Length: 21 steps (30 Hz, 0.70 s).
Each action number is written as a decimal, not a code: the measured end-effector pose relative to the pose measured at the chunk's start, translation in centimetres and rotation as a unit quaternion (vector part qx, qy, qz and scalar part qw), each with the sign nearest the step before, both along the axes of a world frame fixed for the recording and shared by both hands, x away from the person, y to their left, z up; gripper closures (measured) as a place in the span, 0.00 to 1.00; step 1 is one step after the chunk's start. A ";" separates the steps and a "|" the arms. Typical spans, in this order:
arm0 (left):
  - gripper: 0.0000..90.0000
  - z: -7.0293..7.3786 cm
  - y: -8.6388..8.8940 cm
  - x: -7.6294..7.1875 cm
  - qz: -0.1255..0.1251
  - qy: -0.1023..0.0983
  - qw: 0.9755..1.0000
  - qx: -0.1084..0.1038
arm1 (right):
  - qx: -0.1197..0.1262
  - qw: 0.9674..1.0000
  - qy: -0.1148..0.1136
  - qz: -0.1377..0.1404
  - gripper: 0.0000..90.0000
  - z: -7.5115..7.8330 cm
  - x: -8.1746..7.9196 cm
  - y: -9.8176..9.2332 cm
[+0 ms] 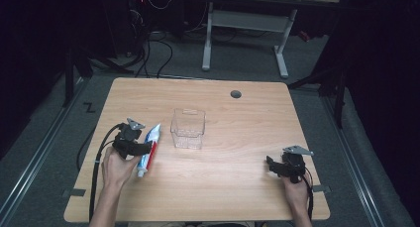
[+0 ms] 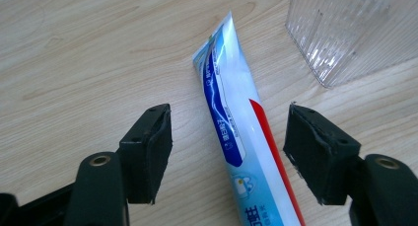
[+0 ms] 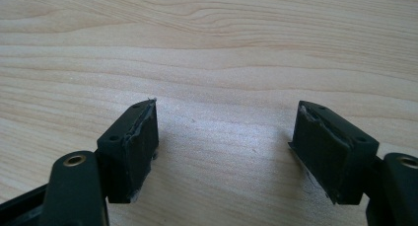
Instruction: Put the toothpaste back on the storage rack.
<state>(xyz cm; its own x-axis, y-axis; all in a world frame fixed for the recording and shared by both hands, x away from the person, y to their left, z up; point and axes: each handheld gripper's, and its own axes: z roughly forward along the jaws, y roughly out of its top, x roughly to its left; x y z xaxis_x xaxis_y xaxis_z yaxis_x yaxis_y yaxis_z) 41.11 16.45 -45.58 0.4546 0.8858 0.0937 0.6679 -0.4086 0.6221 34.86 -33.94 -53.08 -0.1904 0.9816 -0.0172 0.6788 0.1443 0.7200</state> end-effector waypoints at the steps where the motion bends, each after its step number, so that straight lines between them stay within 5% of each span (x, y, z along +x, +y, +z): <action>1: 0.38 0.0 -0.1 0.2 0.001 0.003 1.000 0.002 | 0.000 1.000 0.000 0.000 0.28 0.0 0.0 0.0; 14: 0.35 -1.2 -1.3 2.2 0.016 0.038 0.999 0.016 | 0.000 1.000 0.000 0.000 0.28 0.0 0.0 0.0; 21: 0.35 -2.3 -2.5 3.4 0.018 0.060 0.997 0.051 | 0.000 1.000 0.000 0.001 0.28 0.0 0.0 0.0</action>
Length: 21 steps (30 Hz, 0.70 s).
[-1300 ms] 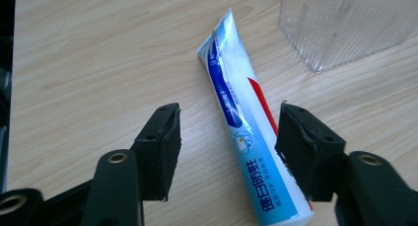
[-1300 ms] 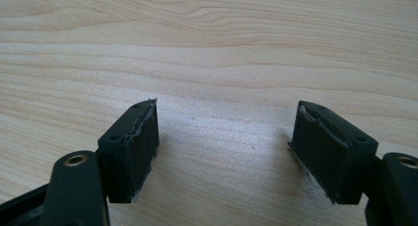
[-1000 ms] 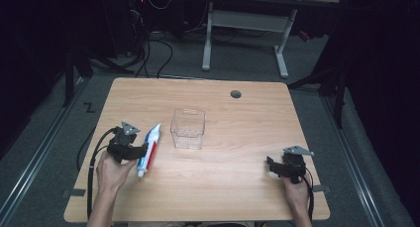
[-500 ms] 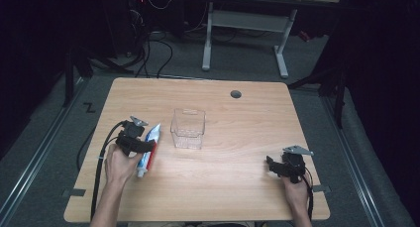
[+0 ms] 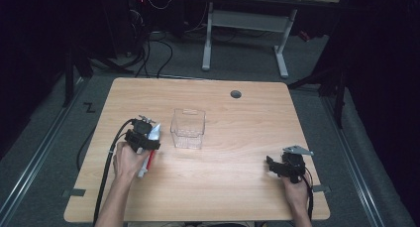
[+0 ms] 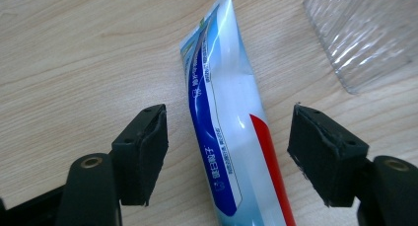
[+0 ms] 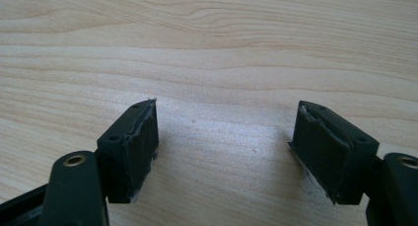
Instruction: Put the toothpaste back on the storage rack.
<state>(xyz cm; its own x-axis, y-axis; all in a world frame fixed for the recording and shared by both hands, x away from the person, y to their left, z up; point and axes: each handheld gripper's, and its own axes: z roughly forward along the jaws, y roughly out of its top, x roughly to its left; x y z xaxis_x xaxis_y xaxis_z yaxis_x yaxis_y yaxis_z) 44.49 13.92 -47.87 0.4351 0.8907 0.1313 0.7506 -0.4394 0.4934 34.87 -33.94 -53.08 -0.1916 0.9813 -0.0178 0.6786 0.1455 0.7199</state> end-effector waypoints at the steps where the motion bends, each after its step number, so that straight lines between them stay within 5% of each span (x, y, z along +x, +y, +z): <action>1: 0.36 0.0 0.0 0.0 0.000 0.000 1.000 0.000 | 0.000 1.000 0.000 0.000 0.28 0.0 0.0 0.0; 5: 0.37 -0.5 -0.4 0.4 0.004 0.002 1.000 0.015 | 0.000 1.000 0.000 0.000 0.28 0.0 0.0 0.0; 21: 0.44 -1.9 -0.5 1.7 0.025 0.039 0.999 -0.008 | -0.001 1.000 0.000 0.000 0.28 0.0 0.0 0.0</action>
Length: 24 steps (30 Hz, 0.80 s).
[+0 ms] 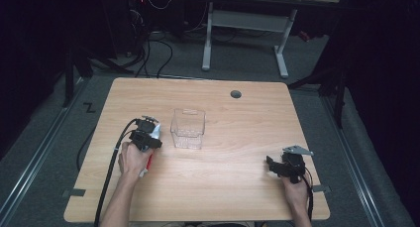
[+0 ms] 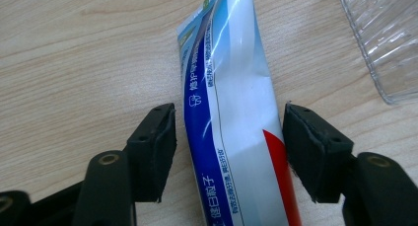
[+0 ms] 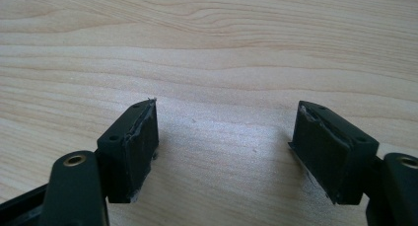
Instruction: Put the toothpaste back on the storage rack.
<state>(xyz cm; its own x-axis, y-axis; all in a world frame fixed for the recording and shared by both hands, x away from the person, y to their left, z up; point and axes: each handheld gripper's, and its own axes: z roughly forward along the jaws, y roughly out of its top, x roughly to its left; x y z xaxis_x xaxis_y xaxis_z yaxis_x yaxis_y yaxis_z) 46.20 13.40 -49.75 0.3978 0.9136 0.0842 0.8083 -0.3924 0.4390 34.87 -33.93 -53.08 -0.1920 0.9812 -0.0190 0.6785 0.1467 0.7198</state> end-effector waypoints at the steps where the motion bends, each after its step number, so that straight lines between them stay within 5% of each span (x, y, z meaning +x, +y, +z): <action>1: 0.46 0.0 0.0 0.0 0.000 0.000 1.000 0.000 | 0.000 1.000 0.000 0.000 0.28 0.0 0.0 0.0; 24: 0.62 -0.3 0.0 0.4 0.016 0.018 1.000 -0.008 | 0.000 1.000 0.001 0.001 0.28 0.0 0.0 0.0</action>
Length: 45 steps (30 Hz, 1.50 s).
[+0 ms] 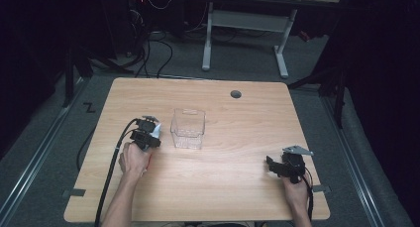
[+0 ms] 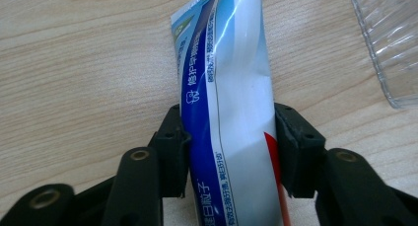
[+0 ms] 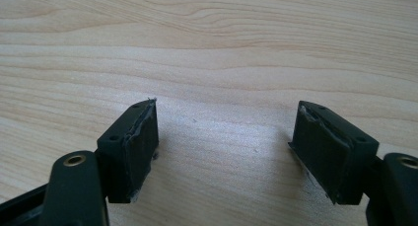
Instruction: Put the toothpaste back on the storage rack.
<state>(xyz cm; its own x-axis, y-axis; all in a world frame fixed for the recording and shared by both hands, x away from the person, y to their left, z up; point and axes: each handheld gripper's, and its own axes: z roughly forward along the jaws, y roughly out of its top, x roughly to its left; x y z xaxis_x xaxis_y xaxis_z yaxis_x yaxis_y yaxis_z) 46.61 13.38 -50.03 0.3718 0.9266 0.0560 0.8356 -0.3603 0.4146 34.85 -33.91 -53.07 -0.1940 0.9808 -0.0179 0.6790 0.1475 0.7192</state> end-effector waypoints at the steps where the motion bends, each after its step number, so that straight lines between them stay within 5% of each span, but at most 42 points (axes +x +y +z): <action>1: 0.62 0.0 0.0 0.0 -0.001 0.000 1.000 -0.001 | 0.000 1.000 0.000 0.000 0.28 0.0 0.0 0.0; 7: 0.75 0.2 0.0 -0.2 -0.012 0.005 1.000 -0.007 | -0.001 1.000 -0.001 0.002 0.28 0.0 0.0 0.0; 15: 0.77 0.4 0.0 -0.6 -0.028 0.007 1.000 -0.003 | -0.001 1.000 -0.002 0.005 0.28 0.0 0.0 0.0; 45: 0.77 6.1 3.4 -3.9 -0.036 -0.061 0.995 -0.066 | -0.001 1.000 0.000 0.005 0.28 0.0 -0.1 0.0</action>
<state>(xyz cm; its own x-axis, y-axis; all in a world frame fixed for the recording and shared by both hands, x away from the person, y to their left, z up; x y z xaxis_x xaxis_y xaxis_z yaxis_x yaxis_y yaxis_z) 42.72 16.74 -43.90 0.4352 0.9002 -0.0150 0.7498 -0.3532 0.5595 34.78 -33.87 -53.08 -0.2039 0.9788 -0.0192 0.6774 0.1552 0.7191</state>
